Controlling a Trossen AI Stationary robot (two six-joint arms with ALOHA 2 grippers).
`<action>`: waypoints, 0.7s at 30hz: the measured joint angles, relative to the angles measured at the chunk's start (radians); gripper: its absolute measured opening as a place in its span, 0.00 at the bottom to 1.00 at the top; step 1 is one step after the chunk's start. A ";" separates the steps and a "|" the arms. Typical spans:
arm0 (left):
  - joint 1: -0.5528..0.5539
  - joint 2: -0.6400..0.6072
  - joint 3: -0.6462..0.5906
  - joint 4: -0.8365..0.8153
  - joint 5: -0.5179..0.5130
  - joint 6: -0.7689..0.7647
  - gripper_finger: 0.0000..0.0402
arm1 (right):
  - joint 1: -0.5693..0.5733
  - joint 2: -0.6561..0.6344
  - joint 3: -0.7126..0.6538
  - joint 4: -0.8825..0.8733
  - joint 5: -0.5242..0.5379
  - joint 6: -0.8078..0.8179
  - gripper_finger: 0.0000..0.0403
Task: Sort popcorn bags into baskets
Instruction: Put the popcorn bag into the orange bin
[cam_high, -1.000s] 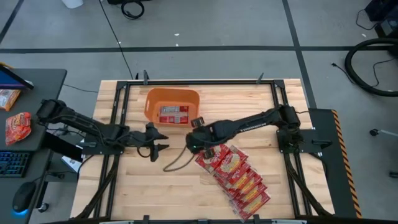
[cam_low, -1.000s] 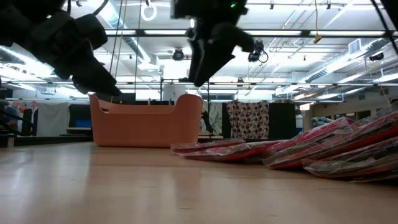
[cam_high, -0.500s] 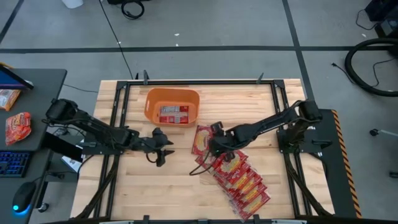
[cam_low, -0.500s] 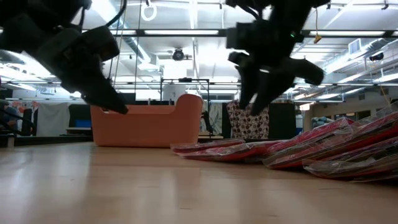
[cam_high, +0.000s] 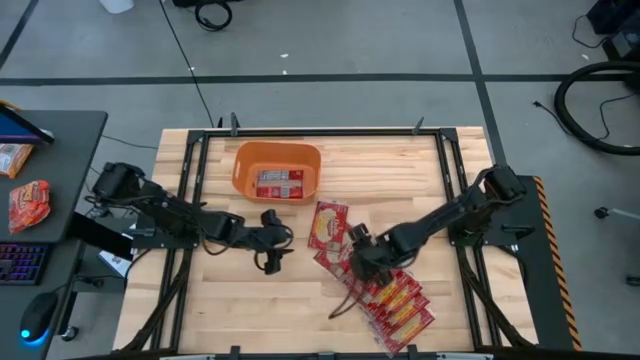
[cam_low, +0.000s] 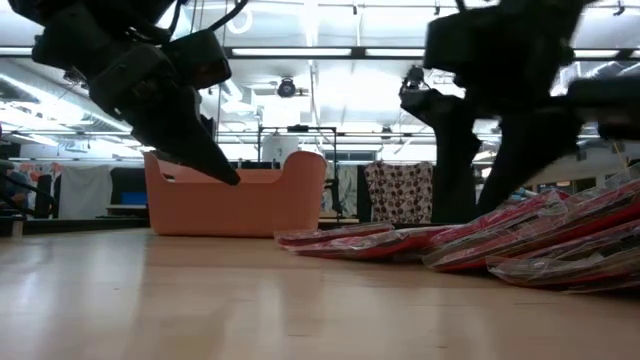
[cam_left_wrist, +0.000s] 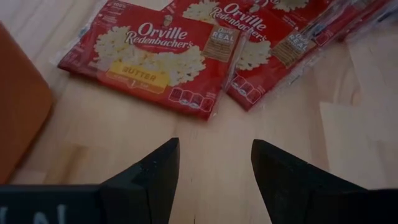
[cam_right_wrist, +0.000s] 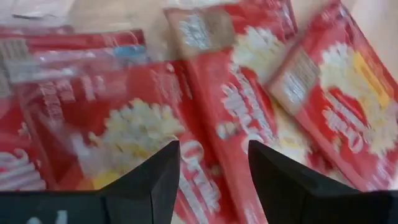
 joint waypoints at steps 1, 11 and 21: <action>0.000 0.005 0.005 0.000 0.000 0.001 0.51 | 0.009 0.000 -0.022 0.040 0.015 -0.001 0.48; 0.000 -0.007 0.089 -0.195 -0.004 0.024 0.51 | 0.021 0.001 -0.137 0.223 0.128 -0.036 0.42; 0.000 -0.007 0.140 -0.269 -0.012 0.057 0.51 | -0.016 0.001 -0.157 0.248 0.071 -0.045 0.18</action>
